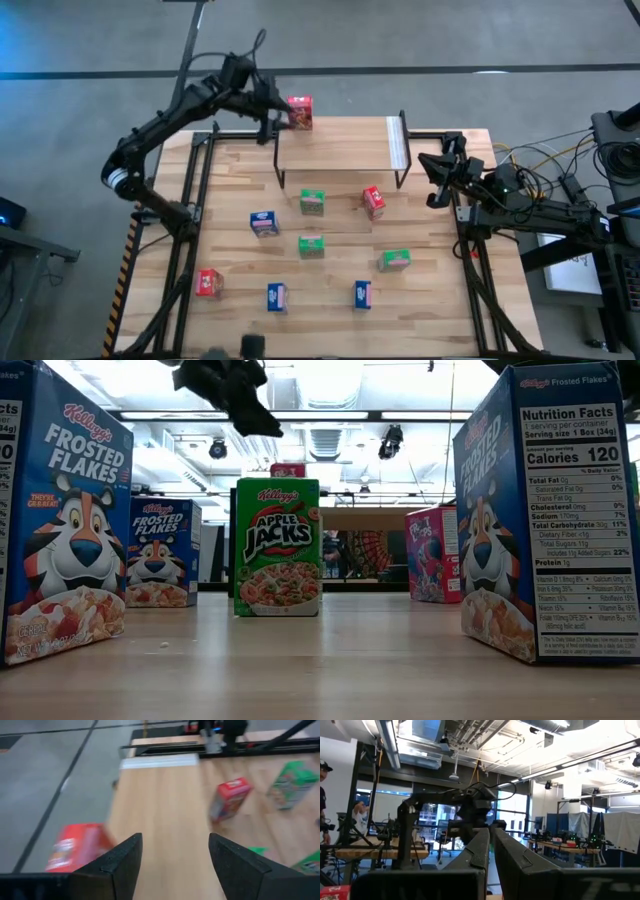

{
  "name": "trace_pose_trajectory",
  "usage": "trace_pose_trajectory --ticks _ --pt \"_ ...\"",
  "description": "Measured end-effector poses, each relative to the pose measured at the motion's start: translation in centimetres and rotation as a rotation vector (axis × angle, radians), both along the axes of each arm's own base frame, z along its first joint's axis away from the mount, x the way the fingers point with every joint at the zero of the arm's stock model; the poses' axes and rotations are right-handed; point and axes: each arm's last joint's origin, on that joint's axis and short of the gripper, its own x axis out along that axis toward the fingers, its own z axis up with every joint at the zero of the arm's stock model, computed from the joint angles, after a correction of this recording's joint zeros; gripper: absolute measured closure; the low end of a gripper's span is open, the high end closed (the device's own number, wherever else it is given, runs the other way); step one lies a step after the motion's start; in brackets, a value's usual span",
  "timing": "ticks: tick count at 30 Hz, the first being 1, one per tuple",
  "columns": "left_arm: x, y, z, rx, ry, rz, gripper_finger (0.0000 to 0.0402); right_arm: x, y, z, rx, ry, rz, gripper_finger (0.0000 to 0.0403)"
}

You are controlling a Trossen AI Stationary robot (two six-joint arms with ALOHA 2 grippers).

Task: Stack cereal on shelf
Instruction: Put the top left red cereal box on the shelf, then put the top red cereal box on the shelf

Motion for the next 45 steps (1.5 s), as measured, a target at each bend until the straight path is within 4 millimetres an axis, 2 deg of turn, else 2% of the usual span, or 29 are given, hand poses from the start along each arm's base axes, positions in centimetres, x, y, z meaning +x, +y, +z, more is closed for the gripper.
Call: trace_pose_trajectory --ticks 4,9,14,18,22,25,31,36,45 --pt "0.6 -3.7 -1.1 -0.008 -0.063 -0.069 0.0197 0.2 -0.1 -0.2 0.035 0.005 0.013 0.0385" --pt "0.2 -8.2 -2.6 0.032 -0.172 -0.099 0.0201 0.9 -0.3 -0.6 0.131 0.012 0.047 0.0385" --pt "-1.3 -11.7 -4.1 0.055 -0.252 -0.101 0.0201 1.9 -0.5 -1.4 0.265 0.034 0.09 0.0385" --pt "-2.8 -13.4 -5.0 0.065 -0.308 -0.056 0.0201 2.7 -0.5 -1.9 0.367 0.032 0.129 0.0385" --pt "-4.4 -14.4 -6.3 0.047 -0.363 -0.044 0.0201 3.3 -0.6 -2.4 0.477 0.06 0.155 0.0385" --pt "-5.4 -14.7 -7.1 0.023 -0.404 -0.031 0.0201 3.8 -0.7 -1.4 0.517 0.051 0.173 0.0385" --pt "-6.9 -15.2 -8.0 -0.005 -0.479 -0.018 0.0201 5.1 -1.1 -0.3 0.621 0.248 0.123 0.0385" --pt "-7.7 -15.5 -8.9 -0.052 -0.499 -0.004 0.0201 6.1 -1.3 1.6 0.7 0.431 0.07 0.0385" --pt "-8.0 -15.6 -9.0 -0.097 -0.504 0.008 0.0201 8.0 -1.9 3.7 0.928 0.738 -0.055 0.0385"
